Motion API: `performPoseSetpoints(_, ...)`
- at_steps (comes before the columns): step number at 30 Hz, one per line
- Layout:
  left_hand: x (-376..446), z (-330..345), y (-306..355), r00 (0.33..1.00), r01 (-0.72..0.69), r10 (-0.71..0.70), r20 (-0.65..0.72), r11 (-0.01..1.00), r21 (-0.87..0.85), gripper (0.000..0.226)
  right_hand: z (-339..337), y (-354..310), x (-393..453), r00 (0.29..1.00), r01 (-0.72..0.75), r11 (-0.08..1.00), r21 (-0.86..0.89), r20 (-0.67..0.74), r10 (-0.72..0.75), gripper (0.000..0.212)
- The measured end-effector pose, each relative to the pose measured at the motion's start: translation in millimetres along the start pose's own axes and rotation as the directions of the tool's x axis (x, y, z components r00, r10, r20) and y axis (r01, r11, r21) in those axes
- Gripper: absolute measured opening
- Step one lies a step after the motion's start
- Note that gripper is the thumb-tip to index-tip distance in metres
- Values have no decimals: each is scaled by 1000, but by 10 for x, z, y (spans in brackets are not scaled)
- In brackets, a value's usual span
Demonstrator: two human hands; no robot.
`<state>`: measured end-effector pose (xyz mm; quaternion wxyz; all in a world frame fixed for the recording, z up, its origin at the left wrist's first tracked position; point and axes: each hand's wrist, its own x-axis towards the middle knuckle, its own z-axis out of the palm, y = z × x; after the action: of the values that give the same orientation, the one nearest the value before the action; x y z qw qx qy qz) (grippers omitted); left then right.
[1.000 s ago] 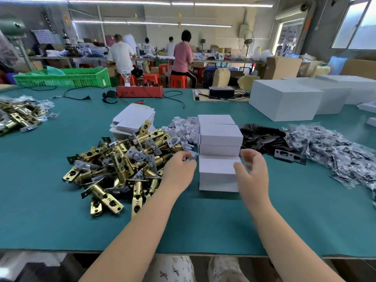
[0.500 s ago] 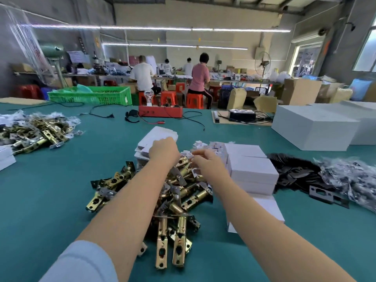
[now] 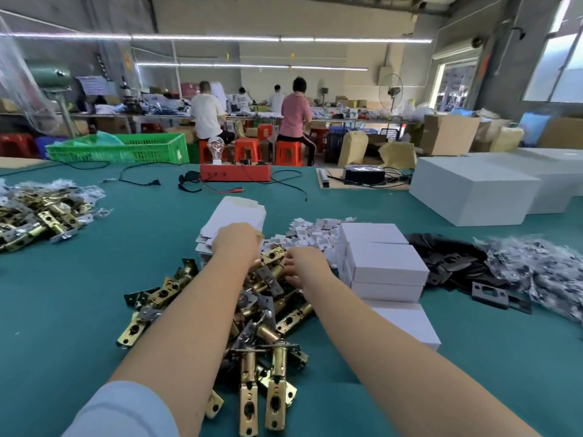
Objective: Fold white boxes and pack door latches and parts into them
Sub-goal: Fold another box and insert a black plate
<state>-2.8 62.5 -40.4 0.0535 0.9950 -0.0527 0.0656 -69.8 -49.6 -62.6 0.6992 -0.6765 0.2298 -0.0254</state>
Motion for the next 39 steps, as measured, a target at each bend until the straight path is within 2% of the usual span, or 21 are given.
performPoseSetpoints(3, 0, 14, -5, 1000, -21, 21, 5, 999, 38, 11, -15, -28, -107, 1000, 11, 1000, -21, -12, -12, 9)
performPoseSetpoints(6, -13, -13, 37, 999, -49, 48, 15, 995, 88, 16, -56, -25, -162, 1000, 23, 999, -29, 14, -22, 8)
performPoseSetpoints(8, -47, -75, 72, 998, -59, 57, 20, 991, 123, 10, -97, -34, -185, 999, 19, 1000, -19, 26, -18, 10)
performPoseSetpoints(10, -69, -132, 90, 996, -88, 91, -13, 981, 175, 14, -133, -58, -199, 999, 22, 1000, -6, 38, -22, 14)
performPoseSetpoints(12, -106, -175, 82, 982, -121, 148, -119, 972, 203, 21, -159, -77, -226, 998, 29, 1000, 13, 49, -29, 15)
performPoseSetpoints(15, -175, -307, 75, 939, -110, 131, -317, 990, 85, 26, -182, -83, -298, 995, 38, 999, 23, 90, -40, 15)
performPoseSetpoints(18, -278, -486, 114, 895, -165, 46, -443, 958, -235, 35, -234, -116, -359, 988, 68, 997, 46, 137, -74, 17)
performPoseSetpoints(21, -504, -586, 226, 830, -329, -33, -557, 776, -537, 36, -316, -156, -437, 980, 72, 991, 113, 175, -92, 10)
performPoseSetpoints(22, -607, -584, 268, 826, -360, -64, -560, 703, -613, 35, -357, -156, -456, 980, 86, 986, 142, 168, -110, 14)
performPoseSetpoints(24, -833, -534, 360, 865, -369, -112, -490, 519, -771, 29, -471, -154, -492, 976, 134, 963, 233, 139, -170, 19)
performPoseSetpoints(26, -1077, -468, 467, 923, -322, -126, -365, 271, -907, 26, -617, -159, -551, 975, 161, 922, 353, 89, -205, 23)
performPoseSetpoints(28, -1284, -390, 559, 964, -238, -109, -244, 66, -969, 27, -779, -151, -635, 975, 193, 871, 452, 14, -223, 18)
performPoseSetpoints(30, -1423, -298, 621, 988, -150, -49, -146, -76, -986, 29, -955, -110, -691, 959, 279, 854, 438, -77, -273, 11)
performPoseSetpoints(31, -1467, -252, 649, 995, -101, -6, -101, -108, -989, 32, -1042, -80, -725, 945, 326, 858, 398, -111, -308, 13)
performPoseSetpoints(32, -1501, -207, 680, 998, -56, 32, -60, -107, -993, 35, -1126, -38, -768, 932, 364, 863, 350, -132, -339, 15)
performPoseSetpoints(34, -1553, -126, 745, 997, -16, 75, -19, -43, -999, 40, -1265, 76, -839, 913, 408, 875, 259, -145, -382, 16)
performPoseSetpoints(37, -1606, -28, 831, 987, -125, 115, -108, 155, -980, 39, -1405, 270, -903, 904, 420, 897, 139, -147, -400, 16)
performPoseSetpoints(39, -1647, 25, 885, 970, -201, 189, -152, 273, -941, 39, -1475, 371, -915, 892, 430, 902, 24, -168, -420, 17)
